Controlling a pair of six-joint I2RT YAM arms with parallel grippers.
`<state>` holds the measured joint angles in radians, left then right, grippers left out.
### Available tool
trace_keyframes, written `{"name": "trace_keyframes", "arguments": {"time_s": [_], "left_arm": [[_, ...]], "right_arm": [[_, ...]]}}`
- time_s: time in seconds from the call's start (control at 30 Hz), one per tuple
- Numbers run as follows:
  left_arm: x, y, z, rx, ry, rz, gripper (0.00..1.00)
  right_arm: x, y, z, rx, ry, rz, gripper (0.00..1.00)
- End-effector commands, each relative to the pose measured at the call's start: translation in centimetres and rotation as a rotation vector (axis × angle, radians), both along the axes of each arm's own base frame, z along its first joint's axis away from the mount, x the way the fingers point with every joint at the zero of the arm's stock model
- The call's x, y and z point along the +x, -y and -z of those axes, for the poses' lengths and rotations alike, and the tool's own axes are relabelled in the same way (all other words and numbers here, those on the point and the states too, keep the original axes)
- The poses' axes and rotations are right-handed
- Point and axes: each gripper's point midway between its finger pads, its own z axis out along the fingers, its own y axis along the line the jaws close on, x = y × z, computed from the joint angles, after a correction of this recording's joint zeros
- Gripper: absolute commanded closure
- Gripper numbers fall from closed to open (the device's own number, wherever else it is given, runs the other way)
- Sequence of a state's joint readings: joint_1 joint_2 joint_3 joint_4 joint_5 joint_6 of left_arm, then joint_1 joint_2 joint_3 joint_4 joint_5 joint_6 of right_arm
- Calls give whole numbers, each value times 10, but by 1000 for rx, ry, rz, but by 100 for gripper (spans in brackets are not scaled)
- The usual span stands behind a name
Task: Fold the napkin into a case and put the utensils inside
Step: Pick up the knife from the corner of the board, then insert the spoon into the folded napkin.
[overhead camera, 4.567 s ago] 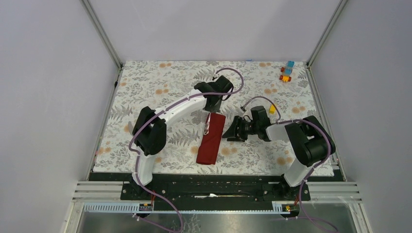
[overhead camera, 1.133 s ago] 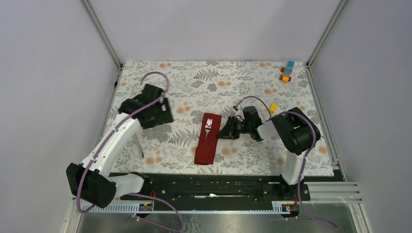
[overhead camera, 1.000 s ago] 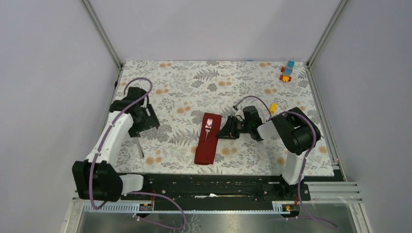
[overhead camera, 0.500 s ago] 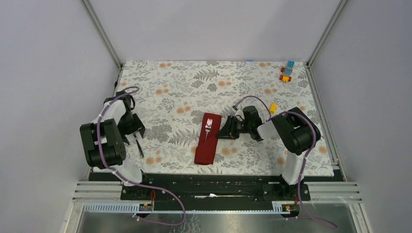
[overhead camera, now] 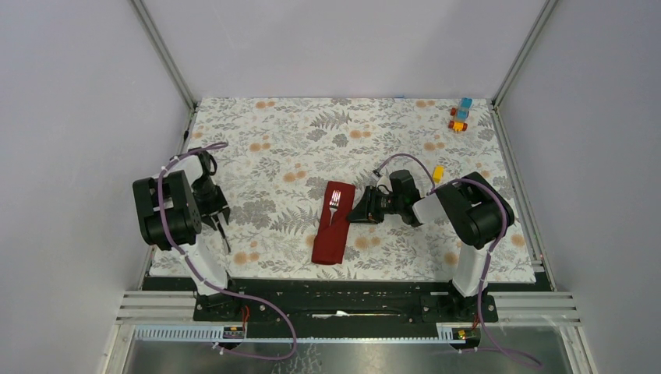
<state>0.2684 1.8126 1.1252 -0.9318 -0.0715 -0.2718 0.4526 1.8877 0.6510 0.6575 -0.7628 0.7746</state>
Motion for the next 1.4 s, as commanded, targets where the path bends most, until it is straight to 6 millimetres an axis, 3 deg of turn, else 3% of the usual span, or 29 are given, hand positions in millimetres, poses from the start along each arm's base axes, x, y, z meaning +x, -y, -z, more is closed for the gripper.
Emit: {"name": "trace_keyframes", "arguments": {"time_s": [0.0, 0.2, 0.33, 0.4, 0.83, 1.1, 1.3, 1.37], "left_arm": [[12, -10, 18, 25, 14, 17, 60], [-11, 5, 37, -30, 13, -13, 77], [2, 14, 32, -5, 56, 37, 97], [6, 16, 27, 20, 72, 57, 100], [31, 65, -57, 66, 325, 144, 100], [57, 143, -103, 35, 448, 301, 100], [71, 231, -132, -3, 482, 483, 100], [73, 261, -136, -25, 487, 534, 100]], "right_arm": [[-3, -2, -4, 9, 35, -25, 66], [-2, -1, -6, 14, 39, -20, 66], [-2, -1, -6, 14, 42, -20, 67], [-3, -1, -6, 14, 41, -20, 67], [-2, -1, -6, 11, 47, -14, 67], [0, 0, -7, 7, 58, -8, 67], [-1, 0, -11, 15, 74, -10, 66], [-2, 1, -12, 18, 84, -6, 56]]}}
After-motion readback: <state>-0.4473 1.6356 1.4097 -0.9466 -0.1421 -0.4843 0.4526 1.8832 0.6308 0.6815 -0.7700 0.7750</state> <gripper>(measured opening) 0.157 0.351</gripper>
